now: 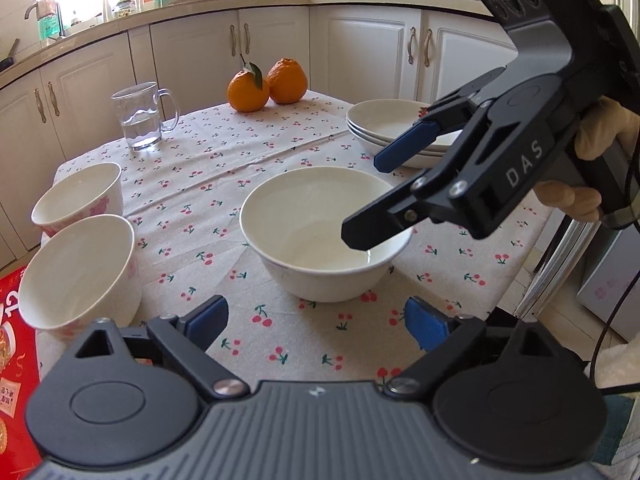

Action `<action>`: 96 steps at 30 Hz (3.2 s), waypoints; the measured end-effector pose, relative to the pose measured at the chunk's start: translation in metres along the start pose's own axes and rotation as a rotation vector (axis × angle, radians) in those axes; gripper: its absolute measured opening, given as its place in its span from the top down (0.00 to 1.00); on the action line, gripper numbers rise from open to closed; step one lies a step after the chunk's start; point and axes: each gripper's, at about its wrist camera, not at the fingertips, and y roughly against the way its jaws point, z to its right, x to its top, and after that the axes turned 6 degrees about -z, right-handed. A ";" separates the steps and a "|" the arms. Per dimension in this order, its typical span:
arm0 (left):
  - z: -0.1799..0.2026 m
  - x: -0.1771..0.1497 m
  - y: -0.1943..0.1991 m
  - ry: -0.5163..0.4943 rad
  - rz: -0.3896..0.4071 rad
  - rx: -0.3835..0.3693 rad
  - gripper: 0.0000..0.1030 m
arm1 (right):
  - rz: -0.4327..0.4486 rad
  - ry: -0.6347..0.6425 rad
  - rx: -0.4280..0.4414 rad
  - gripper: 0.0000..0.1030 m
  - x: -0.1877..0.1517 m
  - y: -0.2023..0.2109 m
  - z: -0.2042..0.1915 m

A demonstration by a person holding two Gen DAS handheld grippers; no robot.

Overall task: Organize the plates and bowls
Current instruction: 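Lower the bowl onto the table beside the plates and open the right tool, then move the left tool to another white floral bowl and close on its rim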

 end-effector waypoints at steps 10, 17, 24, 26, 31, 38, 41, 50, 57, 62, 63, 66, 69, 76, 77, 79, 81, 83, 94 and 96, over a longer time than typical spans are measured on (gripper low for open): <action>-0.010 -0.014 0.047 0.046 0.049 0.083 0.04 | 0.037 0.011 -0.060 0.00 0.000 0.011 -0.017; -0.031 -0.016 0.068 0.083 0.073 0.204 0.04 | 0.068 0.028 -0.070 0.00 0.005 0.015 -0.039; -0.068 -0.012 0.077 0.164 0.104 0.277 0.04 | 0.071 0.115 -0.094 0.00 0.017 0.006 -0.070; -0.080 -0.010 0.078 0.188 0.112 0.289 0.04 | 0.071 0.136 -0.100 0.00 0.021 0.001 -0.077; -0.107 -0.002 0.073 0.230 0.108 0.306 0.05 | 0.067 0.178 -0.088 0.00 0.033 -0.014 -0.091; -0.139 0.012 0.045 0.252 0.044 0.289 0.05 | 0.059 0.209 -0.059 0.00 0.051 -0.044 -0.105; -0.148 0.016 0.033 0.252 0.018 0.273 0.06 | 0.065 0.221 -0.054 0.00 0.058 -0.055 -0.109; -0.168 0.028 0.002 0.255 -0.057 0.207 0.15 | 0.045 0.217 -0.031 0.00 0.074 -0.085 -0.108; -0.183 0.030 -0.009 0.304 -0.097 0.134 0.22 | 0.033 0.237 -0.013 0.01 0.077 -0.095 -0.110; -0.188 0.032 -0.014 0.292 -0.122 0.115 0.33 | 0.021 0.262 -0.003 0.05 0.080 -0.100 -0.112; -0.189 0.033 -0.015 0.292 -0.125 0.109 0.34 | 0.018 0.262 0.004 0.08 0.080 -0.101 -0.111; -0.192 0.034 -0.017 0.288 -0.134 0.100 0.36 | 0.010 0.269 0.007 0.16 0.082 -0.105 -0.111; -0.195 0.034 -0.020 0.289 -0.149 0.091 0.41 | 0.005 0.275 0.014 0.19 0.082 -0.107 -0.112; -0.197 0.034 -0.023 0.285 -0.164 0.068 0.50 | 0.008 0.274 0.023 0.20 0.082 -0.106 -0.111; -0.197 0.034 -0.024 0.282 -0.167 0.067 0.50 | 0.007 0.277 0.022 0.20 0.083 -0.106 -0.111; -0.196 0.034 -0.024 0.278 -0.169 0.062 0.52 | 0.008 0.281 0.021 0.20 0.083 -0.106 -0.111; -0.196 0.034 -0.025 0.275 -0.170 0.058 0.53 | 0.010 0.281 0.024 0.20 0.084 -0.108 -0.110; -0.194 0.035 -0.025 0.270 -0.171 0.060 0.53 | 0.012 0.283 0.025 0.20 0.083 -0.107 -0.110; -0.188 0.034 -0.021 0.266 -0.168 0.077 0.53 | 0.020 0.282 0.027 0.20 0.082 -0.102 -0.112; -0.185 0.035 -0.018 0.260 -0.165 0.080 0.53 | 0.025 0.285 0.026 0.20 0.081 -0.099 -0.113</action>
